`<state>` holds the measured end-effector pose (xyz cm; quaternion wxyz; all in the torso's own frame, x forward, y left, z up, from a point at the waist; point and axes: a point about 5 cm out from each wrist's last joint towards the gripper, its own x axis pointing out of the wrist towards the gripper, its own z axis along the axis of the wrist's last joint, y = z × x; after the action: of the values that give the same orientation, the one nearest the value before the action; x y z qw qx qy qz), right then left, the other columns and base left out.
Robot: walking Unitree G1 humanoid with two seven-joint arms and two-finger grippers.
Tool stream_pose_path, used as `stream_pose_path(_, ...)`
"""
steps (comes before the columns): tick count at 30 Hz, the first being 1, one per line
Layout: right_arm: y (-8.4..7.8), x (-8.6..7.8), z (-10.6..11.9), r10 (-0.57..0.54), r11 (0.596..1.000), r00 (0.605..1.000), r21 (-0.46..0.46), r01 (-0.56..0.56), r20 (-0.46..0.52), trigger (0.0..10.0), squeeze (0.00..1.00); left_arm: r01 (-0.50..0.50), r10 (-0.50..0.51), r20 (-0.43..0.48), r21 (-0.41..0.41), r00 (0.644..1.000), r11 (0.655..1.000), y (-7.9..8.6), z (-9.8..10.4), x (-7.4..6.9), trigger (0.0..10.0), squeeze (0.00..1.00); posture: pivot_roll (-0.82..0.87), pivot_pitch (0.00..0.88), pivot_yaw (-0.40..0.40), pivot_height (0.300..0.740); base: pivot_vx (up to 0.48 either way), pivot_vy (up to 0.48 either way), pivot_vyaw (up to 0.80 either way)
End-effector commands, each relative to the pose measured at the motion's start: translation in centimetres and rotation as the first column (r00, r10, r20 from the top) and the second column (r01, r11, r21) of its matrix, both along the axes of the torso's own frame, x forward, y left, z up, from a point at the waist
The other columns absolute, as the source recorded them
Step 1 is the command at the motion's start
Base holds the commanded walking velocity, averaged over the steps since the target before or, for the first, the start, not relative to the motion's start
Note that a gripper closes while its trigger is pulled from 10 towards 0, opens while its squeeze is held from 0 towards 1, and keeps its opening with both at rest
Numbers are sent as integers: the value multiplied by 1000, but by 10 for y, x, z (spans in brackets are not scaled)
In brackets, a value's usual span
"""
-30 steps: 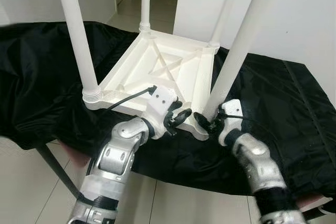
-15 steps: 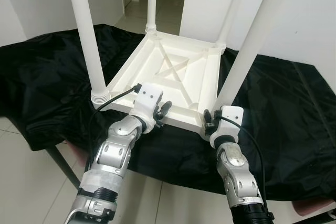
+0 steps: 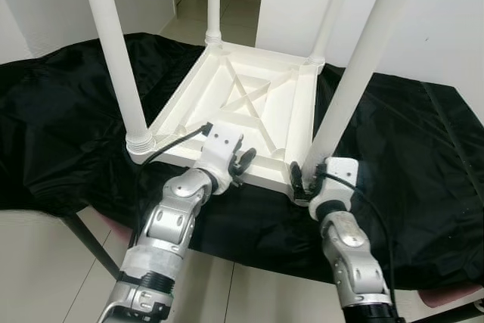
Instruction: Building children table
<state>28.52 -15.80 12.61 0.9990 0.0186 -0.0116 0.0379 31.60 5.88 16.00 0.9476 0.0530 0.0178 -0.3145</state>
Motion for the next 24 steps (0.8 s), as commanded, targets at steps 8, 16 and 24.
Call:
stream_pose_path(8,-14,-4,4,400,911,916,-100,-399,-11,10000,0,204,-201,106,-15,974,979,-5,6,-27,10000,0,-21,0,-54,740,0,0,0)
stream_pose_path(16,-18,10,7,532,828,845,-176,-532,-48,10000,0,318,-318,122,20,940,948,-7,7,-36,10000,0,-17,0,-58,740,0,0,0)
stream_pose_path(24,-19,26,3,582,781,807,-208,-589,-100,0,0,289,-292,131,41,947,956,-11,7,-36,10000,0,7,0,-84,740,0,0,0)
